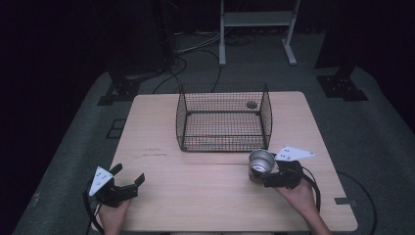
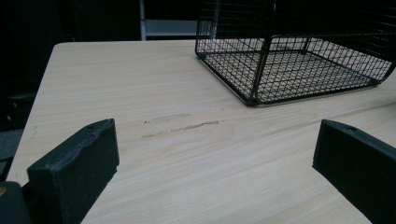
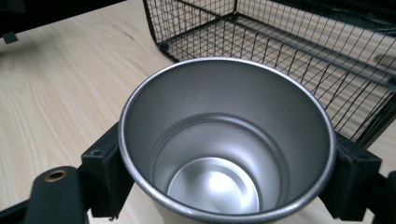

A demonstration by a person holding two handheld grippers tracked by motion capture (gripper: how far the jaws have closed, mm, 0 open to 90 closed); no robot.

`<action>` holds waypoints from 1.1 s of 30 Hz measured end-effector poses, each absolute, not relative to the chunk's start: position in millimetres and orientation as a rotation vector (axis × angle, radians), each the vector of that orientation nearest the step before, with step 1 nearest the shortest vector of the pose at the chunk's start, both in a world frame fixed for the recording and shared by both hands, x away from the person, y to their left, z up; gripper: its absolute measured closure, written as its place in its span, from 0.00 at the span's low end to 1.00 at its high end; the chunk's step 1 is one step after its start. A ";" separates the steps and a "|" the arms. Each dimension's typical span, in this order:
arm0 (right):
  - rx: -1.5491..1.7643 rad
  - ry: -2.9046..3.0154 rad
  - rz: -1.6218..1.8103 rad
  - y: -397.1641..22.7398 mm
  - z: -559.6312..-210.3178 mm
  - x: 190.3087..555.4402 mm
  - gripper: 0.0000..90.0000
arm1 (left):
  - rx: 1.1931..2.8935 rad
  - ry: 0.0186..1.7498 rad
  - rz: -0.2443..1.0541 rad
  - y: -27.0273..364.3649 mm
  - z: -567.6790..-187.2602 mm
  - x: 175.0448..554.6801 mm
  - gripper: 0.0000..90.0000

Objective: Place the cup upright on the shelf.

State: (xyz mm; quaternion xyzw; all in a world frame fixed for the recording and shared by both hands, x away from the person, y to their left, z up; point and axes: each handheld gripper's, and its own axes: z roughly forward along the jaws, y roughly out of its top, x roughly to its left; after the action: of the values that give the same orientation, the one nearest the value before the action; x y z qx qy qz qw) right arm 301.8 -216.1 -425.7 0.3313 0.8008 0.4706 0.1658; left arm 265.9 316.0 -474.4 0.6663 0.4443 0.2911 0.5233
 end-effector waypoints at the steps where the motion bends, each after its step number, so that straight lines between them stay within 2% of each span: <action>1: 0.943 2.282 1.337 -216.2 -423.1 302.6 0.19 | 1.598 1.063 0.696 315.7 -474.5 266.3 0.00; 33: 0.859 2.328 1.355 -193.0 -364.8 339.9 0.19 | 1.606 1.060 0.690 315.8 -475.5 267.2 0.00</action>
State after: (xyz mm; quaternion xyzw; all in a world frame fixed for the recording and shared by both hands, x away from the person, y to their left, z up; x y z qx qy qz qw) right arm 339.9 -193.0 -364.8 0.3001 0.8132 0.4734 0.1566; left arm 267.2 315.8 -475.5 0.6702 0.4424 0.2879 0.5218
